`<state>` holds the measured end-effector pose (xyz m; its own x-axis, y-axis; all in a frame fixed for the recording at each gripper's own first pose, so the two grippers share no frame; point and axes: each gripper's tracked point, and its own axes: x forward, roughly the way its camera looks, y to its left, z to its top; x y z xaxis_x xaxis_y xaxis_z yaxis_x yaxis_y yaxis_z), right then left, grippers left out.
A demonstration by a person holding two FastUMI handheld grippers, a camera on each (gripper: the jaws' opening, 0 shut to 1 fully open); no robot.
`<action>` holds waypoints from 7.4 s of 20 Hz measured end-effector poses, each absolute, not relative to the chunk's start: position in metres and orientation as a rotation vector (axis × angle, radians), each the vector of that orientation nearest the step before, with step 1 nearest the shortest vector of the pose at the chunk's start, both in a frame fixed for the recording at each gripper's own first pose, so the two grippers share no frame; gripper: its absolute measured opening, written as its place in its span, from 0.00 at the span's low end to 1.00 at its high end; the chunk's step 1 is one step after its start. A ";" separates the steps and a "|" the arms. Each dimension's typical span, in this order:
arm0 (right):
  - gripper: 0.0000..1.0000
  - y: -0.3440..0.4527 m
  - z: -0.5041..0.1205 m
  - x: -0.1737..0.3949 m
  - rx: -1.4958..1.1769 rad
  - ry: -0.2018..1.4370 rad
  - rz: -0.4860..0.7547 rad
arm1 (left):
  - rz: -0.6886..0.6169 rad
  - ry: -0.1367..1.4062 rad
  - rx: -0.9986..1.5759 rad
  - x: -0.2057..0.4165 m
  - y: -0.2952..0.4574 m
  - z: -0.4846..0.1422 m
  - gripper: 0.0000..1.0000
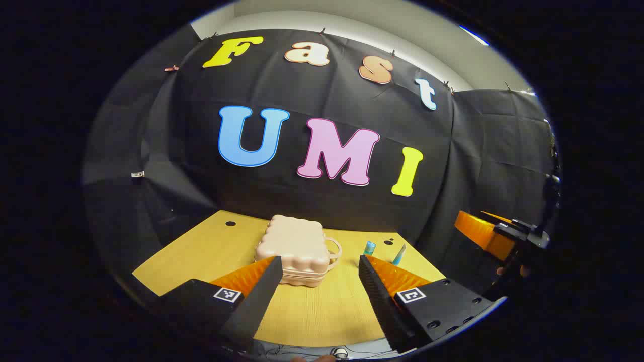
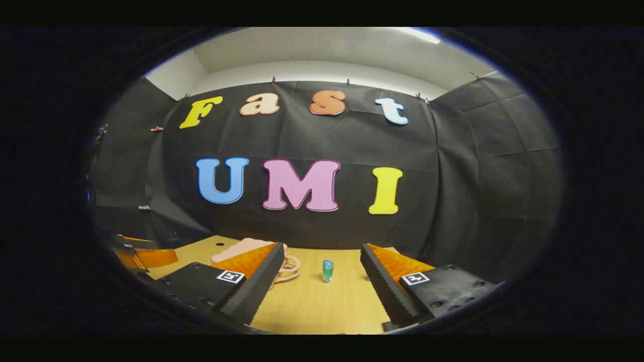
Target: First open the suitcase, pack the skin care products into it, and then close the suitcase.
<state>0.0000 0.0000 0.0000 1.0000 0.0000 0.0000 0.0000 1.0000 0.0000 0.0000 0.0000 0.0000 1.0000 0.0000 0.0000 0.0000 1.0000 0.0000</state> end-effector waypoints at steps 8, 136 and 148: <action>0.96 -0.017 -0.013 0.041 0.061 0.031 0.003 | 0.042 0.022 0.024 0.043 0.000 0.004 0.96; 0.97 -0.130 -0.185 0.184 0.050 0.303 -0.155 | -0.078 0.117 0.121 0.307 0.033 -0.087 0.98; 0.97 -0.206 -0.245 0.174 0.047 0.378 -0.218 | -0.323 0.239 0.198 0.389 -0.170 -0.209 0.98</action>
